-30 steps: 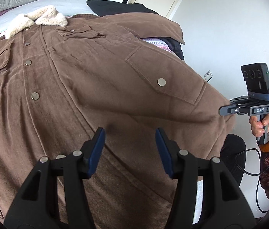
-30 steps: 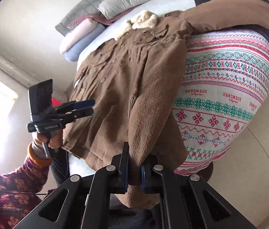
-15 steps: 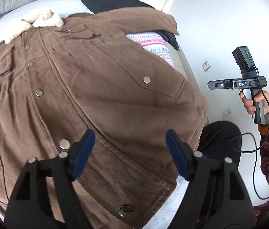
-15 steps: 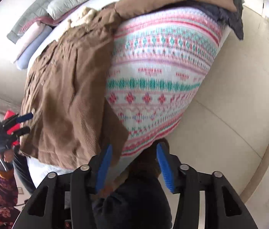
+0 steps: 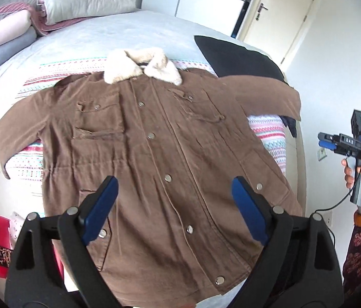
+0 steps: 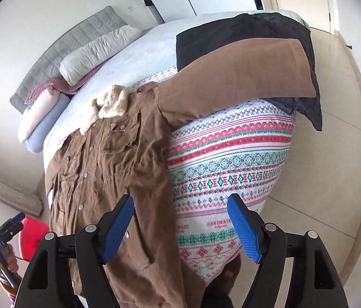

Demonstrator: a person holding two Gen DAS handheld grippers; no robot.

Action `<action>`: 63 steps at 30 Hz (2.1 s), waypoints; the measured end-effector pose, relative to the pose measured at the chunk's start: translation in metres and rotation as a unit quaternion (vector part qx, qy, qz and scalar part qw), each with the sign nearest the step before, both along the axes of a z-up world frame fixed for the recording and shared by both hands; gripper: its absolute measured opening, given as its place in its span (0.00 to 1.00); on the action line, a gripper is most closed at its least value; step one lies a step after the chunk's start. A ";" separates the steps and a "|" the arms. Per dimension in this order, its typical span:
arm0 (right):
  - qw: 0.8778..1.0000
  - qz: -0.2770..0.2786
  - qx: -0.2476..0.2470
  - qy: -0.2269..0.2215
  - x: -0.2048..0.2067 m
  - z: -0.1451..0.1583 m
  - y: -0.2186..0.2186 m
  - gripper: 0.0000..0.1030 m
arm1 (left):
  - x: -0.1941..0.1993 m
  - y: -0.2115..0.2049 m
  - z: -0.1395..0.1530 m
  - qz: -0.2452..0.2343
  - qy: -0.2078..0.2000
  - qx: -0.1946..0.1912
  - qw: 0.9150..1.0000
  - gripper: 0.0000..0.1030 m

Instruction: Fold large clothes

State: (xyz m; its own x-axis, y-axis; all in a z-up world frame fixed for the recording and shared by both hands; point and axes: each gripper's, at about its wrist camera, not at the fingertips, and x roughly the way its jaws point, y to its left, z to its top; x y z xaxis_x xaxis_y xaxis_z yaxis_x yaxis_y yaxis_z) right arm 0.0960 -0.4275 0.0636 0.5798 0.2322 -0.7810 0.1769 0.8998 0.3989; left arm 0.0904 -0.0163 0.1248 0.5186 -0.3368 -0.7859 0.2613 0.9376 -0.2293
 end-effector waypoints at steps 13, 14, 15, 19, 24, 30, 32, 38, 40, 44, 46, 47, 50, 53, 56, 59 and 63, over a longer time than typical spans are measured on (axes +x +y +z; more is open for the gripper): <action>0.989 -0.144 0.015 -0.002 0.086 -0.021 -0.095 0.78 | 0.112 0.017 -0.061 0.098 0.045 -0.049 0.993 0.99; 0.988 -0.155 0.009 0.002 0.093 -0.029 -0.105 0.78 | 0.118 0.015 -0.072 0.093 0.051 -0.056 0.993 0.99; 0.986 -0.167 0.000 0.004 0.098 -0.035 -0.116 0.78 | 0.124 0.012 -0.083 0.090 0.055 -0.062 0.993 0.99; 0.975 -0.220 0.000 -0.001 0.110 -0.061 -0.163 0.78 | 0.143 0.003 -0.121 0.095 0.055 -0.058 0.992 0.99; 0.958 -0.282 0.046 -0.016 0.112 -0.089 -0.207 0.78 | 0.153 -0.008 -0.153 0.101 0.041 -0.030 0.994 0.99; 0.951 -0.301 0.066 -0.023 0.124 -0.114 -0.221 0.78 | 0.158 -0.006 -0.169 0.105 0.042 -0.023 0.993 0.99; 0.949 -0.305 0.073 -0.033 0.129 -0.118 -0.219 0.78 | 0.159 -0.006 -0.171 0.104 0.042 -0.021 0.993 0.99; 0.950 -0.308 0.016 -0.057 0.143 -0.107 -0.201 0.31 | 0.161 -0.005 -0.172 0.098 0.031 -0.009 0.995 0.99; 0.950 -0.307 -0.003 -0.062 0.143 -0.098 -0.196 0.12 | 0.162 -0.002 -0.171 0.094 0.033 -0.014 0.995 0.99; 0.946 -0.309 -0.029 -0.095 0.135 -0.067 -0.183 0.10 | 0.165 0.007 -0.171 0.096 0.043 -0.030 0.994 0.99; 0.947 -0.297 -0.047 -0.112 0.134 -0.047 -0.172 0.09 | 0.166 0.012 -0.172 0.099 0.045 -0.037 0.993 0.99; 0.948 -0.289 -0.053 -0.121 0.135 -0.037 -0.165 0.09 | 0.166 0.015 -0.172 0.101 0.047 -0.040 0.993 0.99; 0.953 -0.256 -0.071 -0.148 0.139 -0.001 -0.135 0.09 | 0.168 0.023 -0.171 0.105 0.052 -0.056 0.992 0.99; 0.958 -0.211 -0.094 -0.167 0.150 0.033 -0.097 0.09 | 0.168 0.028 -0.171 0.105 0.056 -0.068 0.990 0.99; 0.963 -0.190 -0.084 -0.171 0.157 0.054 -0.070 0.11 | 0.165 0.031 -0.170 0.103 0.054 -0.066 0.991 0.99; 0.969 -0.185 -0.068 -0.151 0.163 0.055 -0.067 0.30 | 0.162 0.031 -0.168 0.101 0.052 -0.065 0.991 0.99; 0.965 -0.214 -0.074 -0.136 0.151 0.031 -0.085 0.71 | 0.159 0.030 -0.165 0.095 0.050 -0.070 0.992 0.99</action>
State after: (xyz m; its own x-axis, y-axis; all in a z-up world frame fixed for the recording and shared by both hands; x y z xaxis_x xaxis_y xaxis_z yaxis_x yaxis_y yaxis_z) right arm 0.2470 -0.5130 0.0948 0.7858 -0.1762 -0.5928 0.4516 0.8183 0.3555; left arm 0.2495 0.0133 -0.0403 0.5052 -0.3500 -0.7889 0.0532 0.9249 -0.3764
